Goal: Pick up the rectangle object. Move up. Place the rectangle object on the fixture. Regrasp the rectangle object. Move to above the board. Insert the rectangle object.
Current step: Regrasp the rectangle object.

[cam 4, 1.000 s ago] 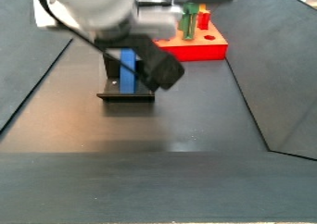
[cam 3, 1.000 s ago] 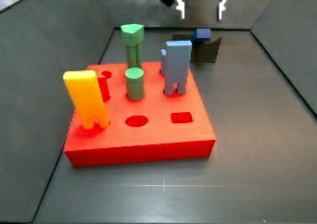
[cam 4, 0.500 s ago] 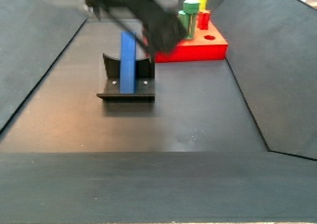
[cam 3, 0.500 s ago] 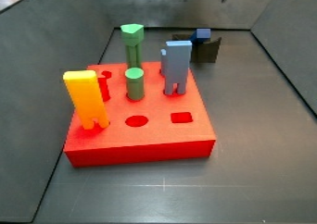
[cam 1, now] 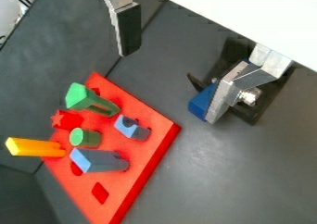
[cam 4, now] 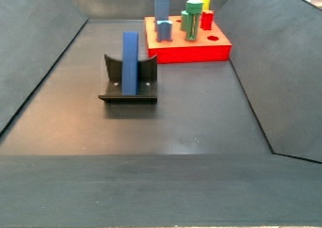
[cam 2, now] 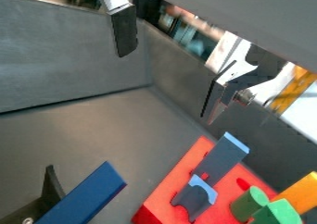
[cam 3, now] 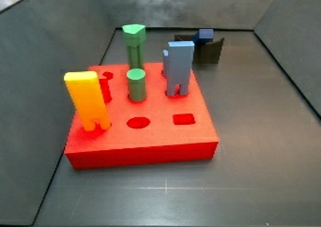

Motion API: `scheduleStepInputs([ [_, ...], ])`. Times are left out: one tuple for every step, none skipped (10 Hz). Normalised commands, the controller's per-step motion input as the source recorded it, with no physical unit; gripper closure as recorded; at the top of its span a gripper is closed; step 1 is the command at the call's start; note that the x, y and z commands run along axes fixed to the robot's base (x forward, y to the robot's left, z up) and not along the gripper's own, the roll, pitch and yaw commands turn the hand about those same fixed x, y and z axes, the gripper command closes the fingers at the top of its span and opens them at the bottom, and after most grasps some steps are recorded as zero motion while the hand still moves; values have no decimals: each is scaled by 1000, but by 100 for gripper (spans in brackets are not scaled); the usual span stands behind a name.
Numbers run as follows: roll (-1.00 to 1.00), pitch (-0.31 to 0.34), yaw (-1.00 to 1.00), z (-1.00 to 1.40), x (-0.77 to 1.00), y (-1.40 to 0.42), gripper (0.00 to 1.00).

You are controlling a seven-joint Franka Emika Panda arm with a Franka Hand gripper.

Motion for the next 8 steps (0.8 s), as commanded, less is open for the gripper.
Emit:
scheduleStepInputs([
  [1000,35,24,-17,-16,-237,0],
  [1000,34,24,-11,-13,-102,0],
  [1000,33,25,36,-29,-2,0],
  [1000,29,25,14,-17,-28,0],
  [1000,26,26,6,-13,-34,0],
  [1000,24,26,13,-12,-27,0],
  [1000,21,27,10,-6,-20,0],
  [1000,19,29,11,0,-16,0],
])
